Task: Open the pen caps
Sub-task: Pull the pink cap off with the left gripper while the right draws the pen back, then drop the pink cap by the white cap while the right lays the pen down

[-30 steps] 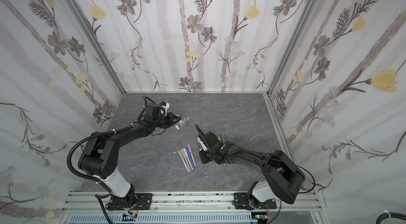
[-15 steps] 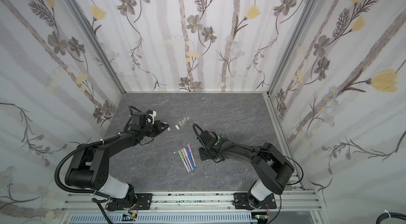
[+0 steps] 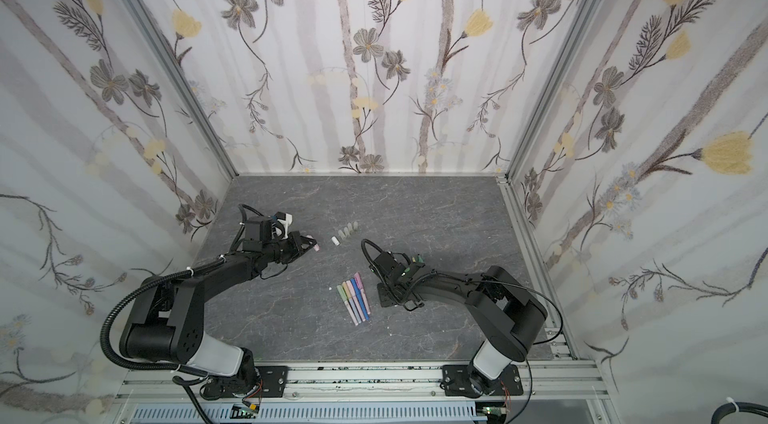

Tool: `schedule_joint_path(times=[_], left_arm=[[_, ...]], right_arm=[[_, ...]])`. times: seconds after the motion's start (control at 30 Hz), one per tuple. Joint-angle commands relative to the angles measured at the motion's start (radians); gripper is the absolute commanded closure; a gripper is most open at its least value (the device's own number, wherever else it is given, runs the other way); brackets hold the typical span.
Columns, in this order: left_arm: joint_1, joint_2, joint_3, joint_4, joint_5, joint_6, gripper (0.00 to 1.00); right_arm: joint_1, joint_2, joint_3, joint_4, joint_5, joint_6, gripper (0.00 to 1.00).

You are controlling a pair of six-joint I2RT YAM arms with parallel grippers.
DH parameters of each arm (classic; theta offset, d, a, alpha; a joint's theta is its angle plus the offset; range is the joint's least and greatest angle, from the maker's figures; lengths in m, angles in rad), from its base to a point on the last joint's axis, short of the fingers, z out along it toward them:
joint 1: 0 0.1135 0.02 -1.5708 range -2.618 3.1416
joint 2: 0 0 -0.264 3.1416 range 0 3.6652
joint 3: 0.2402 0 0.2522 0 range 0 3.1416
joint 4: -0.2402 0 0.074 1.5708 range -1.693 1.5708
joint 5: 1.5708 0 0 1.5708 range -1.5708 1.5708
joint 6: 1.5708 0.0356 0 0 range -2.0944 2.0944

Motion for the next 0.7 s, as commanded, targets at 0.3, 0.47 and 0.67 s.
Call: schedule_joint_path(times=[0.3, 0.47, 0.67], left_arm=[[0.002, -0.016, -0.012, 0.008, 0.010, 0.014, 1.00], [0.002, -0.011, -0.009, -0.006, 0.012, 0.023, 1.00], [0.002, 0.004, -0.007, -0.026, 0.008, 0.048, 1.00]], right_arm=[[0.004, 0.045, 0.020, -0.038, 0.087, -0.009, 0.82], [0.002, 0.051, 0.054, -0.078, 0.151, -0.025, 0.81], [-0.011, 0.066, 0.094, -0.092, 0.171, -0.044, 0.81]])
